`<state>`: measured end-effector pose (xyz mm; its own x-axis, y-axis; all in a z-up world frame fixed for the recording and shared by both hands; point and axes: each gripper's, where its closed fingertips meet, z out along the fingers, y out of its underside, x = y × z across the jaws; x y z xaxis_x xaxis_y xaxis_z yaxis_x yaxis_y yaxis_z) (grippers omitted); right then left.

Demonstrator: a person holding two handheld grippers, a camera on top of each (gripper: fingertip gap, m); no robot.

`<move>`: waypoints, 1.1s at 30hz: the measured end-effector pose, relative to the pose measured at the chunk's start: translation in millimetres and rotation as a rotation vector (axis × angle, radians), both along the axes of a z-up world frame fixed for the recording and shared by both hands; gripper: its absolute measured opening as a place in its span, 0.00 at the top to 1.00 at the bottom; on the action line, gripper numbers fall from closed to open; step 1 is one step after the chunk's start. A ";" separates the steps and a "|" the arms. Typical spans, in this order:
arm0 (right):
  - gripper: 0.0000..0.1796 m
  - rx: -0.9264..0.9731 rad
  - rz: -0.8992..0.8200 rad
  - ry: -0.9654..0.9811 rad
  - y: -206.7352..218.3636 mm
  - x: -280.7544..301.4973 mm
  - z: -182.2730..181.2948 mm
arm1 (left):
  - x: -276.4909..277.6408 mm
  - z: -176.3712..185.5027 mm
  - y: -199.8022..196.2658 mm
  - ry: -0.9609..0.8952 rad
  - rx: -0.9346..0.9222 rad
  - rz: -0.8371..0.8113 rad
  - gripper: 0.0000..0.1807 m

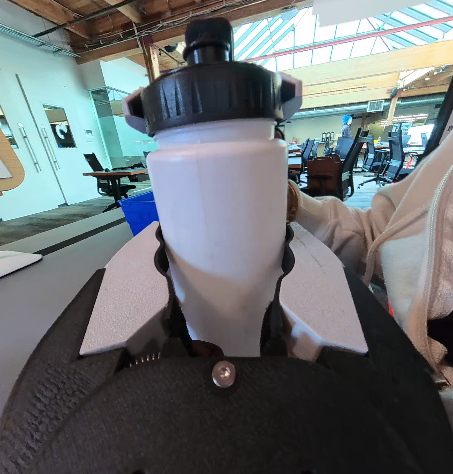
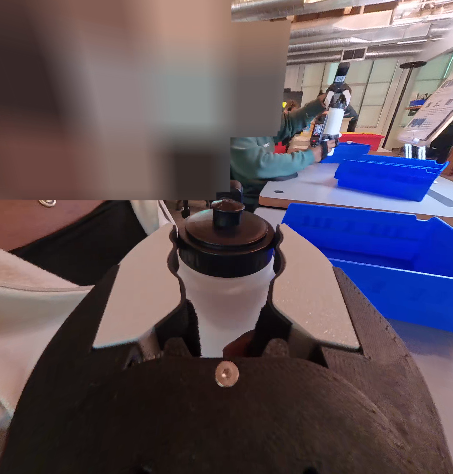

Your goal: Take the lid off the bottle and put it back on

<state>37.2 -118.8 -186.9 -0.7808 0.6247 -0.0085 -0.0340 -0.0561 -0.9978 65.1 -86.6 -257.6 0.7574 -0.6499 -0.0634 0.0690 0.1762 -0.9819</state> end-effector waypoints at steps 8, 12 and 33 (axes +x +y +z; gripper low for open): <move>0.43 -0.037 -0.645 0.094 27.9 -27.9 7.2 | -25.9 0.0 15.4 0.035 0.035 0.251 0.51; 0.57 0.139 -0.719 0.059 15.8 -30.7 -5.2 | -24.7 0.5 13.3 0.038 0.045 0.238 0.51; 0.49 0.126 -0.151 0.057 -1.0 9.8 7.2 | -3.2 -0.5 2.7 0.029 0.032 0.059 0.51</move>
<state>47.1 -119.8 -179.7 -0.6749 0.7284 0.1186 -0.0893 0.0789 -0.9929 61.9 -83.9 -258.1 0.7916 -0.6018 -0.1057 0.0296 0.2106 -0.9771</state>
